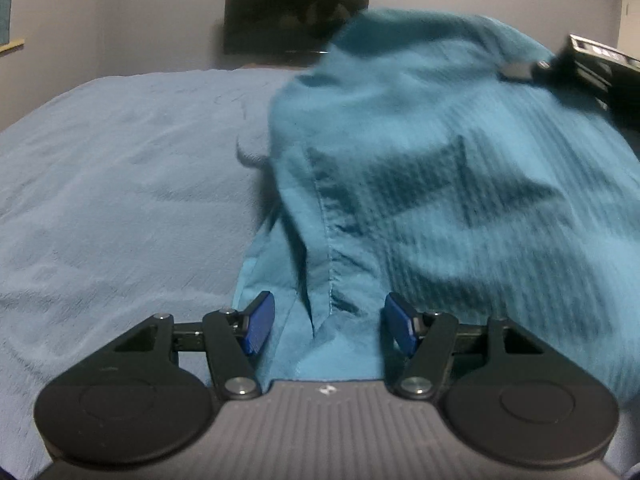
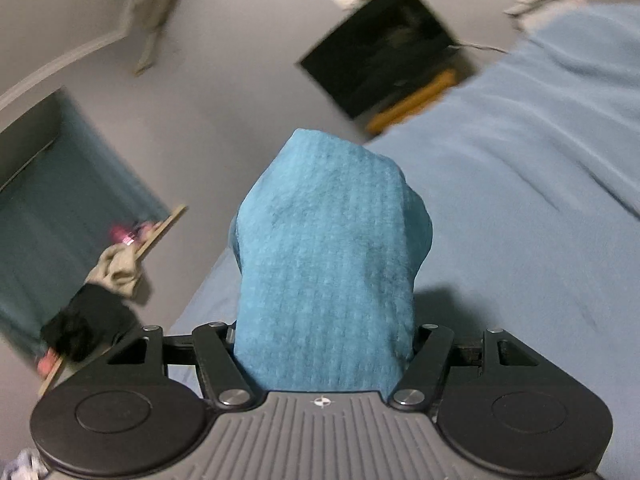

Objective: Fold large clothes

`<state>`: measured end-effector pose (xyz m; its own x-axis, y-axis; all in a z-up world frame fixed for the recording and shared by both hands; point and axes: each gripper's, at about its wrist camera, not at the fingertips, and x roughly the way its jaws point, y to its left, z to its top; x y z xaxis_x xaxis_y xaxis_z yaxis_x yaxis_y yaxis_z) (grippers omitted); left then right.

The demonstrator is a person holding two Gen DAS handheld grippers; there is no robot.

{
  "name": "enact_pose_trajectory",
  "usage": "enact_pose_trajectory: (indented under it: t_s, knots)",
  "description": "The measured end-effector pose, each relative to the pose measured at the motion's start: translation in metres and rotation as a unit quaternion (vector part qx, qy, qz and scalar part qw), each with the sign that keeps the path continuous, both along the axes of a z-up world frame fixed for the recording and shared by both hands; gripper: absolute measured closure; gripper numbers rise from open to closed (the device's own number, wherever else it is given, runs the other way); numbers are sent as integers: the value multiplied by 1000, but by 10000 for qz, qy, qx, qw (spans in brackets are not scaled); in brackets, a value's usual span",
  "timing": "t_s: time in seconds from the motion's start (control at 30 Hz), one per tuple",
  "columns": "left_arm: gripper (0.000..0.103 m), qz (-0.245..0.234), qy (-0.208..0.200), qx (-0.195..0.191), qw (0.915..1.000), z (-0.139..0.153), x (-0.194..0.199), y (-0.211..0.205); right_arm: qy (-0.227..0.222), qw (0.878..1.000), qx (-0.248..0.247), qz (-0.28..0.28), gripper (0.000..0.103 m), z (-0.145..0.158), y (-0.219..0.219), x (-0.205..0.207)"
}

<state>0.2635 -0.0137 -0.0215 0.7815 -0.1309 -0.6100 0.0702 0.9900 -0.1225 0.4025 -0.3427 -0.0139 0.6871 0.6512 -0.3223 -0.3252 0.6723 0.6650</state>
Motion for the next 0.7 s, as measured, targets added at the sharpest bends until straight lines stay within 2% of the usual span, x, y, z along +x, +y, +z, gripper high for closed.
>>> enact_pose_trajectory:
  t_s: [0.1, 0.17, 0.23, 0.3, 0.33, 0.4, 0.47, 0.6, 0.7]
  knots:
    - [41, -18, 59, -50, 10000, -3, 4, 3, -317, 9993, -50, 171, 35, 19, 0, 35]
    - [41, -47, 171, -77, 9998, -9, 7, 1, -387, 9973, -630, -4, 23, 22, 4, 57]
    - [41, -80, 210, -214, 9995, -11, 12, 3, 1, 9873, -1482, -565, 14, 11, 8, 80]
    - [40, -209, 163, -369, 9990, -9, 13, 4, 412, 9717, -2072, -1053, 11, -5, 10, 93]
    - [40, -287, 133, -378, 9988, -7, 10, 5, 267, 9652, -2268, -1272, 11, -8, 10, 91]
    - [40, -308, 93, -154, 9994, -6, 8, -2, -25, 9560, -2461, -1598, 5, -9, 8, 83]
    - [40, -335, 51, 25, 9994, -7, 8, -4, -22, 9545, -2389, -1782, 5, -9, 0, 74]
    - [40, -315, 73, -22, 9995, -3, 12, -2, -263, 9594, -2105, -1856, 5, -6, -4, 34]
    - [40, -339, 57, 60, 9994, -3, 10, -1, -460, 9546, -2338, -1787, 5, -14, -1, -15]
